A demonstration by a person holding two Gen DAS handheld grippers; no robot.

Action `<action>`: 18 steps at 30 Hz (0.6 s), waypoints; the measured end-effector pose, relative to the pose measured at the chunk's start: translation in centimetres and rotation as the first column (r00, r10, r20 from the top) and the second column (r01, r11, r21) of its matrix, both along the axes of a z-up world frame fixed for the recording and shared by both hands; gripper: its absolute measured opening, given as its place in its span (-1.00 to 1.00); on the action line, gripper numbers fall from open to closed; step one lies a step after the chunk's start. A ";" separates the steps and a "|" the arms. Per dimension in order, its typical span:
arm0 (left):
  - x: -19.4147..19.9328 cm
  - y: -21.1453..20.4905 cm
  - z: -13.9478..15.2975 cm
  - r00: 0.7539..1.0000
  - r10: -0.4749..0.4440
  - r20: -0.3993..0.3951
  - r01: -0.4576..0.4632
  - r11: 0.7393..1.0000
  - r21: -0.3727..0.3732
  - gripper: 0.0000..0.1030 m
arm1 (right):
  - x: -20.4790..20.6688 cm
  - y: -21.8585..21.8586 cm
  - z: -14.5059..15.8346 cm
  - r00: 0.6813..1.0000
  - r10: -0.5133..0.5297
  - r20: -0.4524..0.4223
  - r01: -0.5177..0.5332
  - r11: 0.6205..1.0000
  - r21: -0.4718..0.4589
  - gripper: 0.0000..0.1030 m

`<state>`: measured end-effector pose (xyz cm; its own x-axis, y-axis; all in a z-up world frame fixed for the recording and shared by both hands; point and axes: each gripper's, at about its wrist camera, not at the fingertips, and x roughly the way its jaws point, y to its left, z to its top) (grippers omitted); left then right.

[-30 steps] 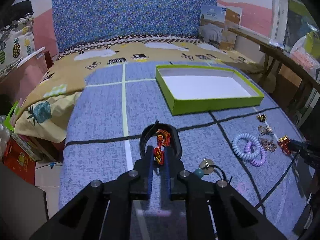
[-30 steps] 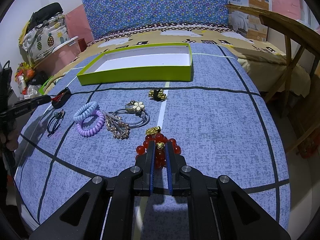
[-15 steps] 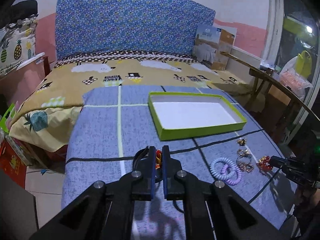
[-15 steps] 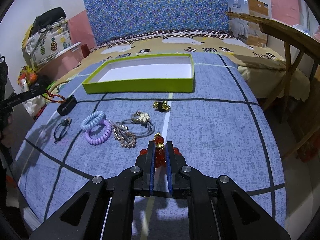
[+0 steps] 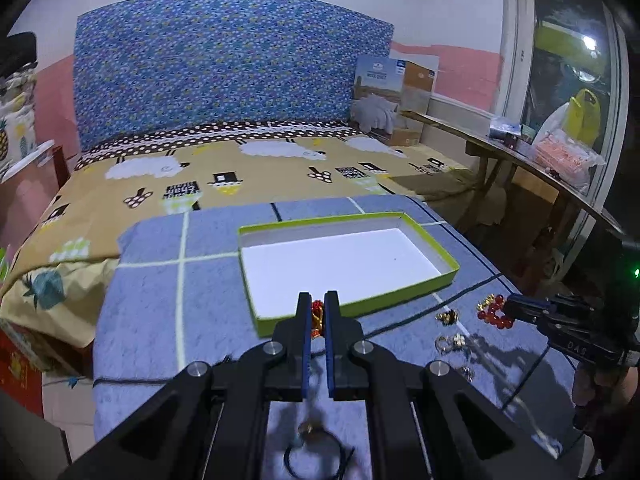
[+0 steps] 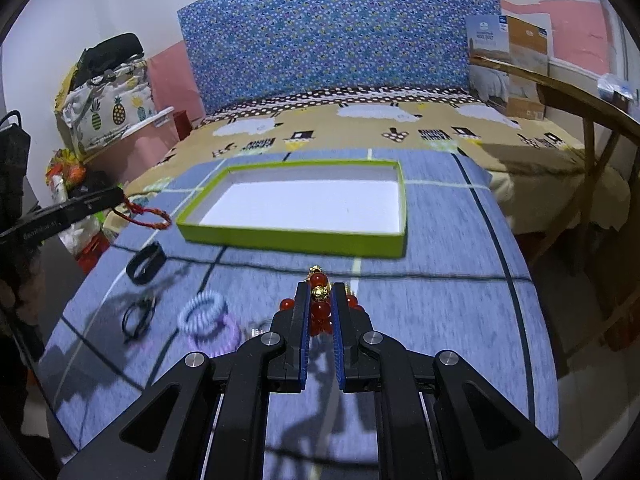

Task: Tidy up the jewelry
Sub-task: 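Carry both items into the green box lid and open both grippers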

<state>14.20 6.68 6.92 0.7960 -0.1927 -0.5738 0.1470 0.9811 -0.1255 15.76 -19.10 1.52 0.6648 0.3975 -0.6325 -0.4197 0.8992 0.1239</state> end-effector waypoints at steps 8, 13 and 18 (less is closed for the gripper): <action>5.3 -0.9 -0.4 0.999 0.023 -0.022 -0.022 0.999 0.036 -0.88 | 6.0 1.1 0.8 1.000 0.001 -0.005 -0.001 1.000 0.013 -0.81; 9.1 -0.7 -0.9 0.997 0.062 -0.037 -0.060 0.996 0.061 -0.88 | 10.2 1.7 0.6 1.000 -0.013 -0.021 0.013 1.000 0.010 -0.81; 12.5 -0.6 -2.3 0.993 0.093 -0.068 -0.087 0.992 0.091 -0.88 | 14.2 2.2 -0.3 0.999 -0.026 -0.042 0.026 1.000 0.000 -0.81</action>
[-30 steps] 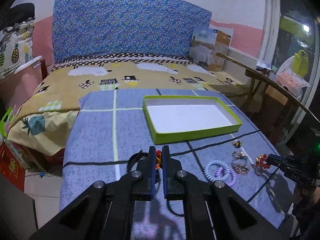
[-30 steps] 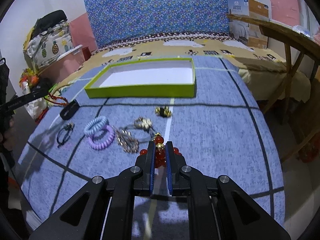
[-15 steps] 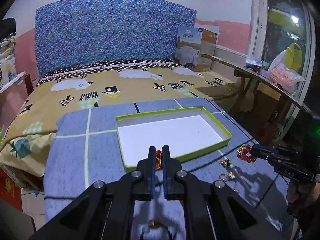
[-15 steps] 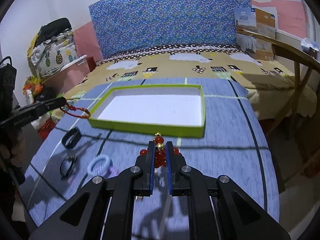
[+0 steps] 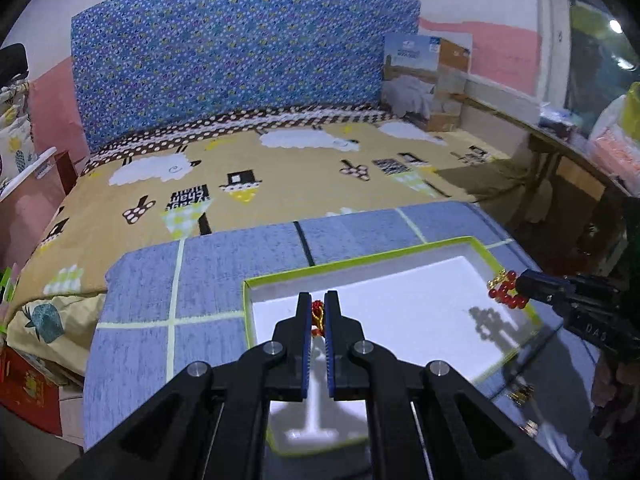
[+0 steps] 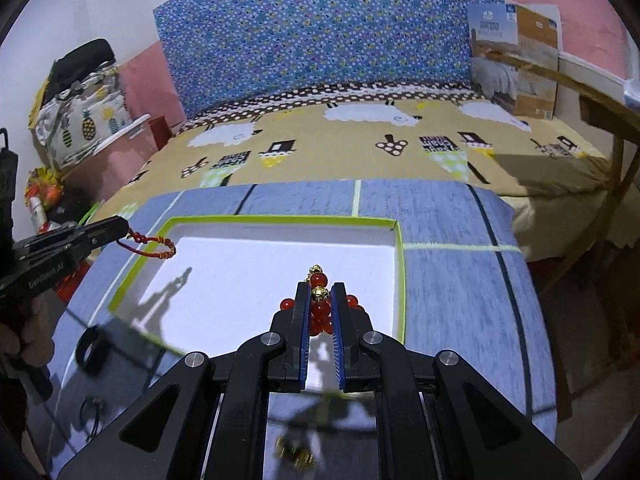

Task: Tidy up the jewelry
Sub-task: 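Carry both items into the green box lid and open both grippers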

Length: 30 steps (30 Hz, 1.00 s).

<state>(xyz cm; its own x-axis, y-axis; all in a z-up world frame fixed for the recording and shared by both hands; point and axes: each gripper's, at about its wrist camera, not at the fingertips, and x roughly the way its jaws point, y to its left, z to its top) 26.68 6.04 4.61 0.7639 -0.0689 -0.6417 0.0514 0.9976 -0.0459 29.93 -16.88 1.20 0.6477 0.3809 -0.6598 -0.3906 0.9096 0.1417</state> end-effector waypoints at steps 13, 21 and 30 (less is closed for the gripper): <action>3.9 0.3 -3.7 0.996 0.032 -0.087 -0.031 0.999 0.013 -0.87 | 5.8 0.4 -4.0 0.994 -0.042 -0.102 0.039 0.999 -0.033 -0.81; 3.6 0.1 -4.4 0.993 0.026 -0.115 -0.027 1.000 -0.005 -0.86 | 5.7 0.4 -4.0 0.993 -0.045 -0.108 0.041 0.998 -0.037 -0.72; 1.6 0.1 -4.3 0.990 0.057 -0.127 -0.061 0.998 -0.029 -0.83 | 3.5 -0.2 -3.1 0.995 -0.039 -0.094 0.037 0.999 -0.022 -0.50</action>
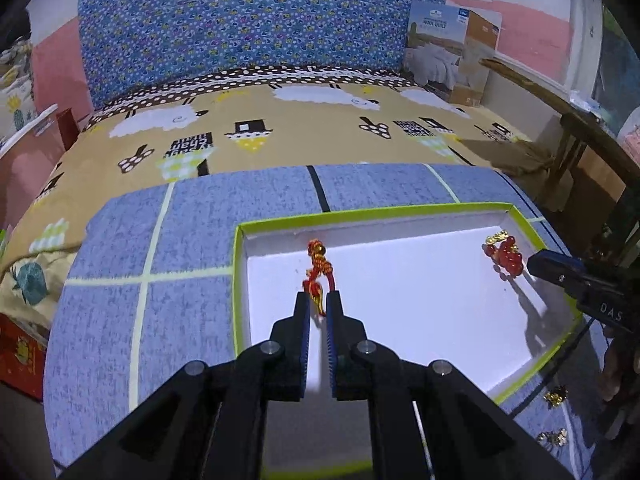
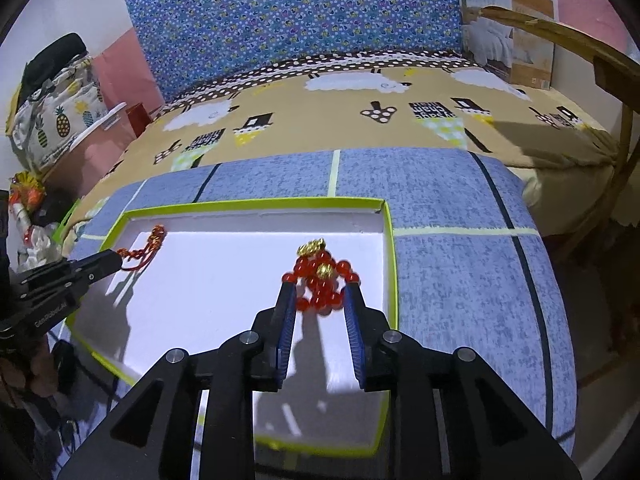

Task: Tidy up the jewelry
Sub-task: 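Carry both items into the green box lid and open both grippers, then move the left gripper to the black hair band and grasp it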

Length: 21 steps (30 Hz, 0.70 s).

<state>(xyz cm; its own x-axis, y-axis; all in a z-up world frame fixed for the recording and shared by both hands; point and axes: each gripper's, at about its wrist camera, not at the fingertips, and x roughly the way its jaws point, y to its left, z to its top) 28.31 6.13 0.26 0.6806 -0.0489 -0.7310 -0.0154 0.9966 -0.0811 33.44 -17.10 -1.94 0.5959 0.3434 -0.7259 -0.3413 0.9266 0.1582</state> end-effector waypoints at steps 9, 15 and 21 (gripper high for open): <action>-4.0 0.1 2.0 0.997 0.032 0.065 -0.031 0.999 -0.026 -0.48 | -3.7 -0.2 1.1 0.999 0.010 0.036 -0.010 1.000 0.003 -0.45; -6.8 -0.1 3.3 0.994 0.018 0.110 -0.011 0.998 -0.062 -0.37 | -6.6 -0.5 1.9 0.997 0.026 0.067 -0.027 0.999 0.017 -0.45; -9.8 -0.4 3.6 0.990 0.012 0.141 -0.003 0.998 -0.063 -0.37 | -9.5 -1.3 2.6 0.995 0.032 0.090 -0.036 0.998 0.046 -0.44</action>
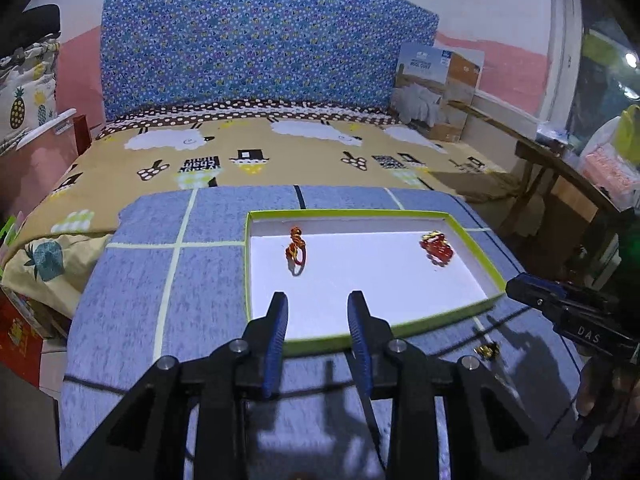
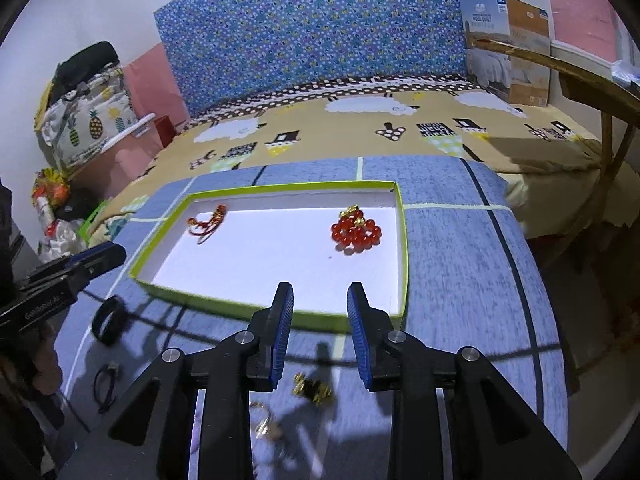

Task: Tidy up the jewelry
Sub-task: 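Move the left gripper to the black hair band and grasp it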

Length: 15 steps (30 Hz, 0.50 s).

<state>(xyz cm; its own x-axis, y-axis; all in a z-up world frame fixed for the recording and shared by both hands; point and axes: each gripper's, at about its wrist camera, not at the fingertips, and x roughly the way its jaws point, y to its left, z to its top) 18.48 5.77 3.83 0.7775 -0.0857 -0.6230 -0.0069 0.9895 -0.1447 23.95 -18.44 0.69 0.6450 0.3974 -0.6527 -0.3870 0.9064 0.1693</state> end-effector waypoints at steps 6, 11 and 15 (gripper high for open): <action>-3.7 0.6 0.0 0.999 0.011 0.034 -0.011 1.000 0.001 -0.37 | -3.9 -1.0 0.5 1.000 0.000 0.011 -0.001 1.000 0.031 -0.44; -6.8 0.7 0.0 0.999 -0.001 0.052 0.000 1.000 0.024 -0.30 | -7.1 -1.5 0.4 1.000 0.003 0.019 -0.004 0.999 0.037 -0.44; -9.0 0.7 -0.2 0.998 -0.011 0.062 0.008 0.999 0.052 -0.29 | -9.5 -1.5 -0.2 1.000 0.011 0.022 -0.011 1.000 0.014 -0.44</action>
<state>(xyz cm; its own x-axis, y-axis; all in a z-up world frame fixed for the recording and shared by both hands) 9.51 6.44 3.58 0.8141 -0.0621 -0.5774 0.0100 0.9956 -0.0930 14.41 -19.93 0.54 0.6543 0.4136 -0.6331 -0.4007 0.8996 0.1736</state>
